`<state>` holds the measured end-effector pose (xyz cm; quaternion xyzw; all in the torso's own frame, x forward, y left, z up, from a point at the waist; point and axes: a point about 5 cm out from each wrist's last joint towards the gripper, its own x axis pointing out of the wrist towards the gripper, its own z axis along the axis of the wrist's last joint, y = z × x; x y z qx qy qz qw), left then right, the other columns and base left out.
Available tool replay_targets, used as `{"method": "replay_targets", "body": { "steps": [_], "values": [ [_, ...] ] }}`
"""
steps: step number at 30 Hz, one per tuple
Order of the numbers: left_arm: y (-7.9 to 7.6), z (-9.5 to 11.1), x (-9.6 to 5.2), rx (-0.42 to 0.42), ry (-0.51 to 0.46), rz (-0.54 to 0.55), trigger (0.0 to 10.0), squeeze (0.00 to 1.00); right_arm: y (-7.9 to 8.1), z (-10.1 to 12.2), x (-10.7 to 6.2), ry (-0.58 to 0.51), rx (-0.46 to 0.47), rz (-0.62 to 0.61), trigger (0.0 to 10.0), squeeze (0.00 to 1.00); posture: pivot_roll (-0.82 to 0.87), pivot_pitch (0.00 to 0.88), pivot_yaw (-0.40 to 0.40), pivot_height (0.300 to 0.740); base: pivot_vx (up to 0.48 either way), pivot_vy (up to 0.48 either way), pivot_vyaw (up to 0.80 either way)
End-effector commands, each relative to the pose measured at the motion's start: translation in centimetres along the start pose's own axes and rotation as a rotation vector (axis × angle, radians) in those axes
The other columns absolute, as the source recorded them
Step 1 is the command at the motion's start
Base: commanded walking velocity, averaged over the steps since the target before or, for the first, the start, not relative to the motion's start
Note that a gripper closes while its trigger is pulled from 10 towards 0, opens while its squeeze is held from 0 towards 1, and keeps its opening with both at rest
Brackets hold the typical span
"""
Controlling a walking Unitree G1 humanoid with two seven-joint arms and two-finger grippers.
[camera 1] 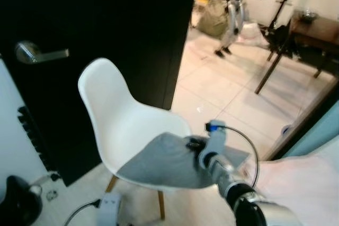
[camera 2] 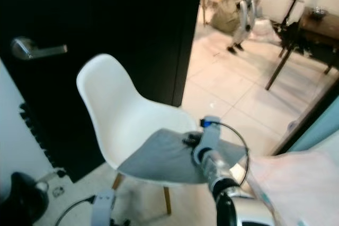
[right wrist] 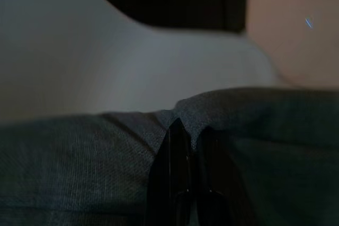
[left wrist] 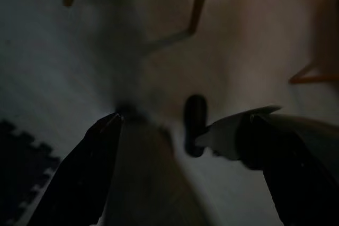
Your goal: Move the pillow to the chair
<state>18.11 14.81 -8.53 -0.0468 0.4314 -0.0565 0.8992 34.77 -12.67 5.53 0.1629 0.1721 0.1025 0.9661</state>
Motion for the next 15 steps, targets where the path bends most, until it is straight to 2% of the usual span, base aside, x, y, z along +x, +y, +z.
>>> {"method": "replay_targets", "body": {
  "steps": [1, 2, 3, 5, 7, 15],
  "values": [
    [0.4, 0.0, -0.1, 0.012, 0.007, 0.011, 10.0, 0.00, 1.7, 2.8, 0.7, -0.132, -0.024, 0.069, 10.0, 0.00, 0.20, 0.000, -0.138, 0.740, 0.368, 0.000, -0.80],
    [0.4, 0.0, 0.0, 0.012, 0.005, 0.011, 10.0, 0.00, 1.9, 2.9, 0.8, -0.136, -0.033, 0.075, 10.0, 0.00, 0.20, 0.000, -0.138, 0.740, 0.368, 0.000, -0.80],
    [0.4, 0.1, 0.0, 0.008, 0.001, 0.019, 10.0, 0.00, 2.6, 3.0, 0.9, -0.141, -0.059, 0.105, 10.0, 0.00, 0.20, 0.000, -0.143, 0.740, 0.356, 0.000, 0.00],
    [0.4, 0.1, 0.0, 0.004, -0.002, 0.023, 10.0, 0.00, 2.9, 2.9, 1.0, -0.136, -0.072, 0.117, 10.0, 0.00, 0.20, 0.000, -0.145, 0.740, 0.311, 0.000, 0.00],
    [0.5, 0.2, 0.0, 0.006, -0.004, 0.039, 10.0, 0.00, 3.9, 2.6, 1.1, -0.130, -0.084, 0.171, 10.0, 0.00, 0.21, 0.000, -0.142, 0.740, 0.000, 0.000, 0.00],
    [0.3, 0.4, 0.1, 0.003, -0.018, 0.035, 10.0, 0.00, 4.9, 2.5, 1.2, -0.143, -0.084, 0.224, 10.0, 0.00, 0.21, 0.000, -0.148, 0.740, 0.000, 0.000, 0.00]
  ]
}}
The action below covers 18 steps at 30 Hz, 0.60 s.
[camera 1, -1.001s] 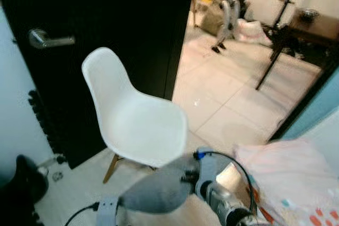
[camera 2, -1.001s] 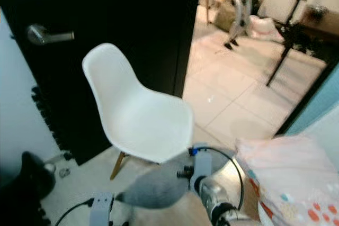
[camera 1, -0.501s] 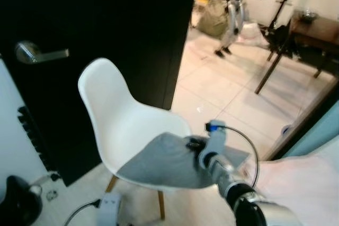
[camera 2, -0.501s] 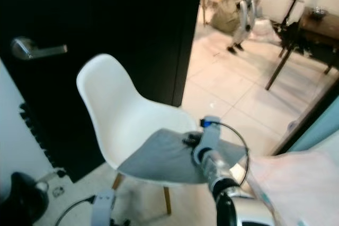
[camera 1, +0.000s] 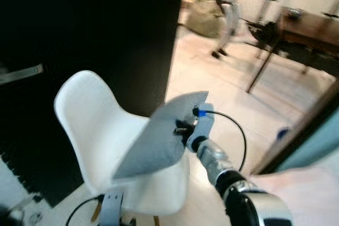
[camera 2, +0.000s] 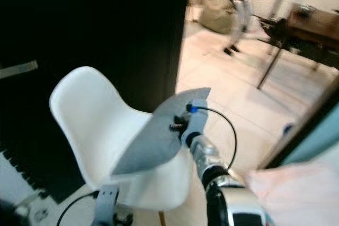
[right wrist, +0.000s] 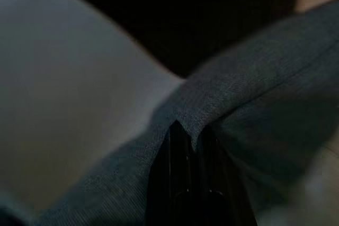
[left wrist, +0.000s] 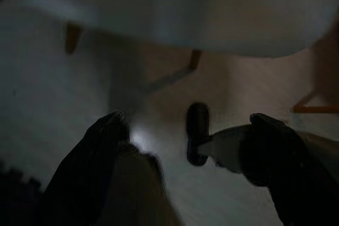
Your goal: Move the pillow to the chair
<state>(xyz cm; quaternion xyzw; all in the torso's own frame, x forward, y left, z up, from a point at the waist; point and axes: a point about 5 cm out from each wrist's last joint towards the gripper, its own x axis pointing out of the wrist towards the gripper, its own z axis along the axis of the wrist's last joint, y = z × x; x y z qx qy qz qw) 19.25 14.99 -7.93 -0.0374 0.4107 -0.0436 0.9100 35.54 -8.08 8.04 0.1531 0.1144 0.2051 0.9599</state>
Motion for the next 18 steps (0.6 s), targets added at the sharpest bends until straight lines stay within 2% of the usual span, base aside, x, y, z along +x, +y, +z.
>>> {"method": "replay_targets", "body": {
  "steps": [1, 3, 4, 9, 18],
  "values": [
    [0.1, -0.8, -0.2, -0.012, 0.027, 0.006, 10.0, 0.00, -0.2, 1.3, 0.1, -0.065, -0.030, 0.007, 10.0, 0.00, 0.21, 0.000, -0.149, 0.740, 0.000, 0.000, 0.00],
    [0.1, -0.7, -0.2, -0.014, 0.024, 0.008, 10.0, 0.00, -0.4, 0.9, 0.0, -0.038, -0.036, -0.005, 10.0, 0.00, 0.22, 0.000, -0.151, 0.740, 0.000, 0.000, 0.00],
    [0.1, -0.6, -0.1, -0.015, 0.021, 0.008, 10.0, 0.00, -0.6, 0.0, -0.2, 0.019, -0.052, -0.015, 10.0, 0.00, 0.22, 0.000, -0.151, 0.740, 0.000, 0.000, 0.00],
    [0.1, -0.6, -0.1, -0.022, 0.018, 0.010, 10.0, 0.00, -0.2, -0.8, -0.4, 0.046, -0.062, 0.029, 10.0, 0.00, 0.22, 0.000, -0.153, 0.740, 0.000, 0.000, 0.00],
    [0.1, -0.5, -0.1, -0.022, 0.017, 0.006, 10.0, 0.00, 0.2, -2.0, -0.6, 0.102, -0.083, 0.069, 10.0, 0.00, 0.22, 0.000, -0.152, 0.740, 0.000, 0.000, 0.76]
  ]
}}
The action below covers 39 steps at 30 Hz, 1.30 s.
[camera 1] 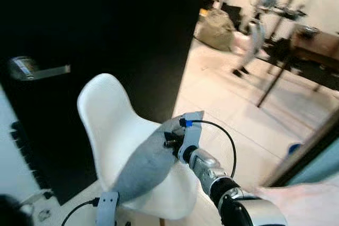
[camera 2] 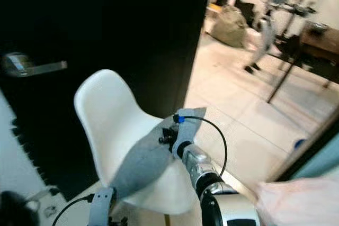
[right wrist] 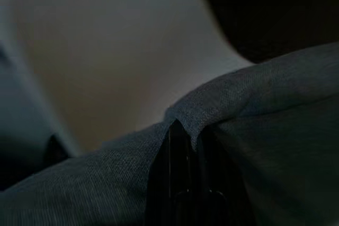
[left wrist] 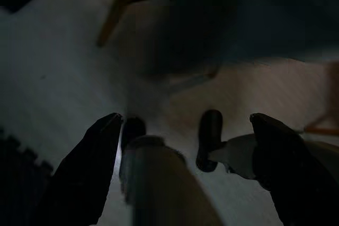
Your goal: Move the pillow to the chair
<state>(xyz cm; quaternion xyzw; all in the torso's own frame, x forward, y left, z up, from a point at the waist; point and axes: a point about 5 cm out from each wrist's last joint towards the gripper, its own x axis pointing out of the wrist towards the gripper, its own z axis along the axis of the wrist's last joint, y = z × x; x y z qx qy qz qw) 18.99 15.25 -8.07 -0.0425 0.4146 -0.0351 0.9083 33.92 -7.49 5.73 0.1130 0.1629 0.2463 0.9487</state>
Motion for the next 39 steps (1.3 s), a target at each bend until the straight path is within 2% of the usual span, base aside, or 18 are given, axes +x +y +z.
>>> {"method": "replay_targets", "body": {
  "steps": [1, 7, 14, 18, 33, 39],
  "values": [
    [-0.2, -0.3, 0.0, -0.005, 0.009, -0.005, 10.0, 0.00, -0.1, 0.7, 0.1, -0.019, -0.024, 0.006, 10.0, 0.00, 0.22, 0.000, -0.152, 0.740, 0.000, 0.000, 0.79],
    [-0.2, -0.2, 0.0, -0.006, 0.006, -0.005, 10.0, 0.00, -1.2, -1.3, -0.6, 0.116, -0.113, -0.101, 10.0, 0.00, 0.23, 0.000, -0.153, 0.740, 0.000, 0.000, 0.79],
    [0.0, -0.3, -0.1, -0.010, 0.009, -0.002, 10.0, 0.00, -1.5, -2.0, -0.9, 0.141, -0.133, -0.131, 10.0, 0.00, 0.23, 0.000, -0.152, 0.740, 0.000, 0.000, 0.79],
    [-0.1, -0.3, -0.1, -0.007, 0.008, -0.004, 10.0, 0.00, -2.2, -2.0, -1.1, 0.150, -0.157, -0.205, 10.0, 0.00, 0.23, 0.000, -0.154, 0.740, 0.000, 0.000, 0.52],
    [-0.3, -0.2, 0.0, -0.023, 0.000, -0.014, 10.0, 0.00, -1.9, -2.4, -1.1, 0.164, -0.143, -0.218, 10.0, 0.00, 0.23, 0.000, -0.158, 0.740, 0.000, -0.367, 0.00],
    [-0.2, -0.3, -0.1, -0.037, 0.000, -0.008, 10.0, 0.00, -1.9, -2.7, -1.2, 0.185, -0.148, -0.224, 10.0, 0.00, 0.23, 0.000, -0.158, 0.740, 0.000, 0.000, 0.00]
  ]
}}
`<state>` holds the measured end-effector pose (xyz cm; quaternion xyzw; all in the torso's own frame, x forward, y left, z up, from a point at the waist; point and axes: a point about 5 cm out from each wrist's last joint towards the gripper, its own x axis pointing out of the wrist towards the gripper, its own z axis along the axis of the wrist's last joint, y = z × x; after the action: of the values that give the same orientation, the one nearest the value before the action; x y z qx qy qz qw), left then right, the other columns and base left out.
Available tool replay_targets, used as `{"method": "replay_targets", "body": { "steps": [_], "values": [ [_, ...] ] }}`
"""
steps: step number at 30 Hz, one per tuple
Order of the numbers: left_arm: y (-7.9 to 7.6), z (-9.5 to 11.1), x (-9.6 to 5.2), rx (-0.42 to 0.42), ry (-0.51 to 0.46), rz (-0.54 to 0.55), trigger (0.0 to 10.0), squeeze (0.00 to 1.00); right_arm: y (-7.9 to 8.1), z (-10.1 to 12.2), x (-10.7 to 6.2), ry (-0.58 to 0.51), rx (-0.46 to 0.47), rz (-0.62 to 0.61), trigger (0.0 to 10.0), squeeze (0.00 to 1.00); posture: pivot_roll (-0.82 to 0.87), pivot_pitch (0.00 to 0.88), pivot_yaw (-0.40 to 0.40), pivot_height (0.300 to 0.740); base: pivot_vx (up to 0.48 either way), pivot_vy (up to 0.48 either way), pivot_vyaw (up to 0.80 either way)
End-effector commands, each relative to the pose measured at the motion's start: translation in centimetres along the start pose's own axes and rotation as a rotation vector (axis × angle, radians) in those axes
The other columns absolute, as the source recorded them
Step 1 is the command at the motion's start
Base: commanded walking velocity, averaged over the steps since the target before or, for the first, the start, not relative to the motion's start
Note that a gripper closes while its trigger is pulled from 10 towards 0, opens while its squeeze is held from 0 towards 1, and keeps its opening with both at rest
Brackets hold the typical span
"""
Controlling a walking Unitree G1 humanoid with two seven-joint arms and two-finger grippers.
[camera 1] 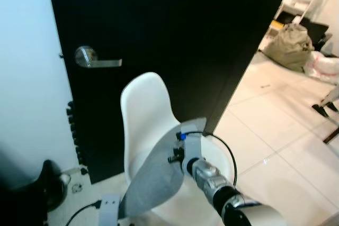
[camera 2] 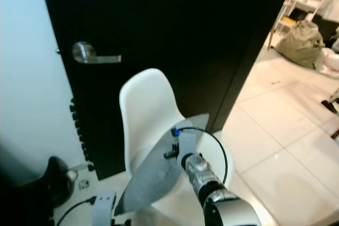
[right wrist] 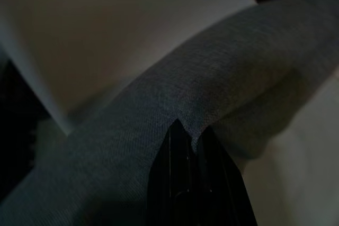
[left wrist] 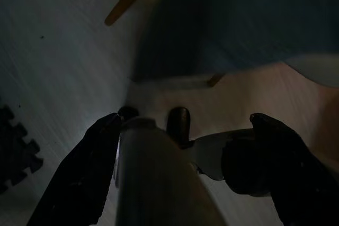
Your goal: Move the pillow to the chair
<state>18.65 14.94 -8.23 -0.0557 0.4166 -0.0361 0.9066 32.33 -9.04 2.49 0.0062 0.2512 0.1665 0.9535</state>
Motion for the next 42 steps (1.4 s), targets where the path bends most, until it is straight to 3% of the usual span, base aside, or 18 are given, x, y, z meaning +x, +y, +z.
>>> {"method": "replay_targets", "body": {
  "steps": [1, 11, 21, 24, 28, 37, 42],
  "values": [
    [0.1, 0.1, 0.0, -0.013, -0.004, 0.004, 10.0, 0.00, -0.4, 0.6, 0.0, -0.016, -0.010, -0.017, 10.0, 0.00, 0.23, 0.000, -0.158, 0.740, 0.000, 0.000, 0.00],
    [0.2, 0.1, 0.0, -0.005, -0.005, 0.007, 10.0, 0.00, 0.4, -0.1, 0.1, 0.026, -0.023, 0.013, 10.0, 0.00, 0.24, 0.000, -0.158, 0.740, 0.000, 0.000, 0.00],
    [0.1, 0.2, 0.0, -0.031, -0.016, 0.015, 10.0, 0.00, 1.1, 0.4, 0.3, 0.017, 0.025, 0.088, 10.0, 0.00, 0.24, 0.000, -0.173, 0.740, 0.000, -0.376, 0.00],
    [0.2, 0.2, 0.0, -0.046, -0.028, 0.033, 10.0, 0.00, 1.4, -0.8, 0.2, 0.127, -0.005, 0.085, 10.0, 0.00, 0.24, 0.000, -0.181, 0.740, 0.000, 0.000, 0.00],
    [0.5, 0.6, 0.0, -0.066, -0.051, 0.054, 10.0, 0.00, 0.5, -3.0, -0.3, 0.285, -0.061, -0.010, 10.0, 0.00, 0.25, 0.000, -0.193, 0.740, 0.000, 0.000, 0.00],
    [1.0, 2.2, 0.1, -0.042, -0.121, 0.077, 10.0, 0.00, 2.2, -5.9, -1.0, 0.410, 0.035, 0.033, 10.0, 0.00, 0.26, 0.000, -0.196, 0.740, 0.000, 0.000, 0.00],
    [1.4, 3.2, 0.2, -0.030, -0.159, 0.091, 10.0, 0.00, 3.0, -6.4, -1.1, 0.433, 0.019, 0.065, 10.0, 0.00, 0.27, 0.000, -0.197, 0.740, 0.000, 0.000, 0.00]
  ]
}}
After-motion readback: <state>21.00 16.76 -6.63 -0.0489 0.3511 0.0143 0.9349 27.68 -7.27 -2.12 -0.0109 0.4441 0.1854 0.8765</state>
